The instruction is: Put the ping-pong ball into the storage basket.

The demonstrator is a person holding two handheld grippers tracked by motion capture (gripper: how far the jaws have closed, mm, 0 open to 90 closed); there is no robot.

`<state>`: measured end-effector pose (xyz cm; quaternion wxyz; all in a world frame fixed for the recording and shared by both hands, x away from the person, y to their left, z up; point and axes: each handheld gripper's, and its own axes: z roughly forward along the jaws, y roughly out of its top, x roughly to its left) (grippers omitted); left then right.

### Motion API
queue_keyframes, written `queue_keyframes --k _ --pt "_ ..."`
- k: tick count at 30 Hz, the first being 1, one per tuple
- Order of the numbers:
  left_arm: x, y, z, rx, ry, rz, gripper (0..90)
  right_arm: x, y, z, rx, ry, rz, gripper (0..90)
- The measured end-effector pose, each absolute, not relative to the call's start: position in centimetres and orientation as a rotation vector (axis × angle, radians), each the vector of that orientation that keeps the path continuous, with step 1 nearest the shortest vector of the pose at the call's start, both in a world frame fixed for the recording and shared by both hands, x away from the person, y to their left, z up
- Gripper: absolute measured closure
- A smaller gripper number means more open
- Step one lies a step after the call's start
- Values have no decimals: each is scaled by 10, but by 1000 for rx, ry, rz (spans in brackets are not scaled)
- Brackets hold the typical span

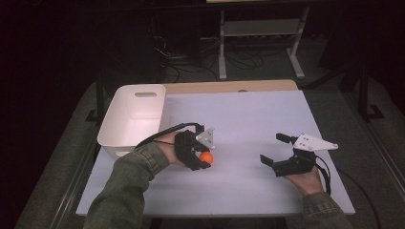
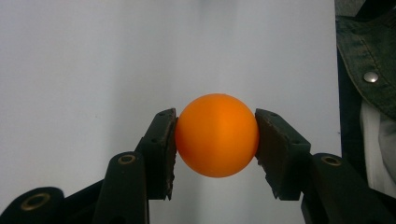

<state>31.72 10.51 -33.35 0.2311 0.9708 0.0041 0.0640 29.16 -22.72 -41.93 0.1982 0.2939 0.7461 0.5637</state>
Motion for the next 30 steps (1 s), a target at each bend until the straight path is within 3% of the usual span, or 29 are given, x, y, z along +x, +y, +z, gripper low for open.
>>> queue_keyframes --k 30 --pt "324 123 -281 2661 20 238 507 292 -227 -420 823 2095 1574 0"
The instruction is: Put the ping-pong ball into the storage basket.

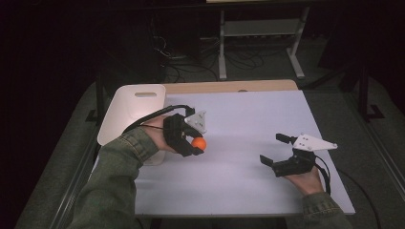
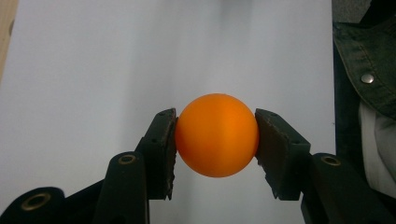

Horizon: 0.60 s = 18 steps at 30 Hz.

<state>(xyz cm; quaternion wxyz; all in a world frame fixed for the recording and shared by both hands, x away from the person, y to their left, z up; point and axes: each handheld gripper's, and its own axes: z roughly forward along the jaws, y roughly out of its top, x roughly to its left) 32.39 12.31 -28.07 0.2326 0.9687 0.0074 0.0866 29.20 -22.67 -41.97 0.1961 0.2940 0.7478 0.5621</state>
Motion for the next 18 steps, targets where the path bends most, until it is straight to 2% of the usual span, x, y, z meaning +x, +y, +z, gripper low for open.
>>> queue_keyframes --k 18 --pt "333 152 -261 2678 103 271 507 292 -229 -420 833 2091 1575 0"
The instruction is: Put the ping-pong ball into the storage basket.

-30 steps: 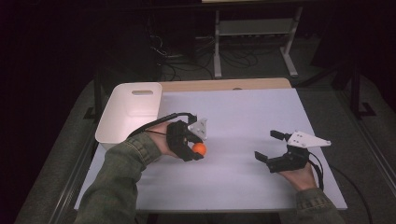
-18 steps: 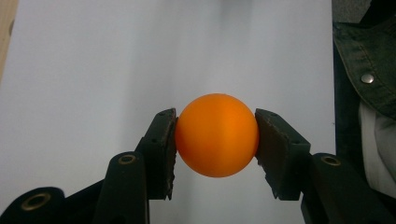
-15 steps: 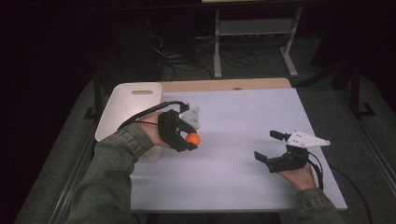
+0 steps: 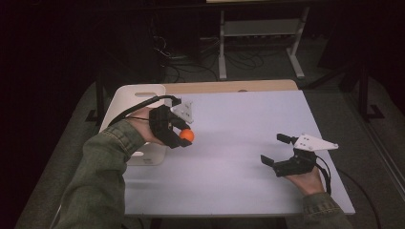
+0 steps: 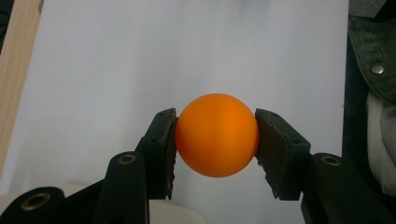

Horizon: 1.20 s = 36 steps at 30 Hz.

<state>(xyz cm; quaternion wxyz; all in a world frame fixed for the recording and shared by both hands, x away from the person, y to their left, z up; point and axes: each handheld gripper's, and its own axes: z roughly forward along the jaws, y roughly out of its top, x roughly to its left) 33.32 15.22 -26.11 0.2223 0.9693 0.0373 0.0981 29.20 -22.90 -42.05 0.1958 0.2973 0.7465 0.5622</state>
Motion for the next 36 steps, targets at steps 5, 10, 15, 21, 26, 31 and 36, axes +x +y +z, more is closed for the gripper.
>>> queue_keyframes --k 5,10,15,21,26,31,36 --pt "335 166 -252 2653 122 279 507 292 -229 -421 834 2094 1574 0" --pt "338 174 -246 2646 133 287 507 292 -229 -421 834 2093 1572 0" --pt "343 182 -239 2659 139 288 506 292 -229 -421 837 2095 1568 0" --pt "345 189 -231 2651 143 301 506 292 -229 -421 837 2095 1569 0" --pt "348 196 -223 2651 151 314 506 292 -230 -421 839 2095 1567 0" --pt "351 202 -219 2651 153 310 506 292 -230 -422 839 2094 1567 0" --pt "356 206 -219 2694 164 315 506 292 -230 -422 840 2095 1566 0"
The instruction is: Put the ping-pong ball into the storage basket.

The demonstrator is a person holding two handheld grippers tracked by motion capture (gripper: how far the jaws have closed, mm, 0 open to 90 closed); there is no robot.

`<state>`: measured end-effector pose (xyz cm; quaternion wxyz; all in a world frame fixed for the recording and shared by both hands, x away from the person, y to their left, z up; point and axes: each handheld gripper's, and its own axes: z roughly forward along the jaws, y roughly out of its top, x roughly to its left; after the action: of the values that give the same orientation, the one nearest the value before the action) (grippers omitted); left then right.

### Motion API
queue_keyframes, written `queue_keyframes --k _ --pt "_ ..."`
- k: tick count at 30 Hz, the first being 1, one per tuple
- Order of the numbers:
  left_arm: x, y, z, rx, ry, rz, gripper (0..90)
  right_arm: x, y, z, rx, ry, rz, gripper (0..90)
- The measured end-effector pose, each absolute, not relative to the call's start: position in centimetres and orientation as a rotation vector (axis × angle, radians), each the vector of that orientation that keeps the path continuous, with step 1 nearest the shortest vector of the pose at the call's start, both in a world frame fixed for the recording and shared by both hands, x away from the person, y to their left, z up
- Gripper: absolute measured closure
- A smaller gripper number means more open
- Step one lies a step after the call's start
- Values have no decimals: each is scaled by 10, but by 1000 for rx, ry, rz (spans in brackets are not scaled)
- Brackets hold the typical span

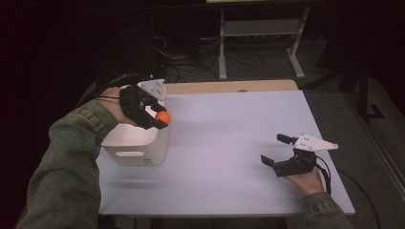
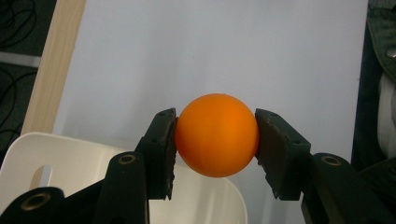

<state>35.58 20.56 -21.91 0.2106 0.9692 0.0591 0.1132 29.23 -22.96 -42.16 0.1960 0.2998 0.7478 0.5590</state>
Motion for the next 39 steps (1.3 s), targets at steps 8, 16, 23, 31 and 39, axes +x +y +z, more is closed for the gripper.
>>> queue_keyframes --k 8,16,23,31,39 --pt "363 213 -217 2739 180 324 505 293 -229 -422 841 2098 1565 0" --pt "364 223 -212 2797 187 349 505 293 -229 -422 842 2097 1564 0" --pt "366 230 -208 2835 200 356 506 293 -229 -422 847 2093 1566 0" --pt "365 237 -209 2860 207 357 506 293 -229 -422 847 2094 1564 0" --pt "367 236 -216 2875 197 350 505 293 -229 -422 846 2089 1565 0"
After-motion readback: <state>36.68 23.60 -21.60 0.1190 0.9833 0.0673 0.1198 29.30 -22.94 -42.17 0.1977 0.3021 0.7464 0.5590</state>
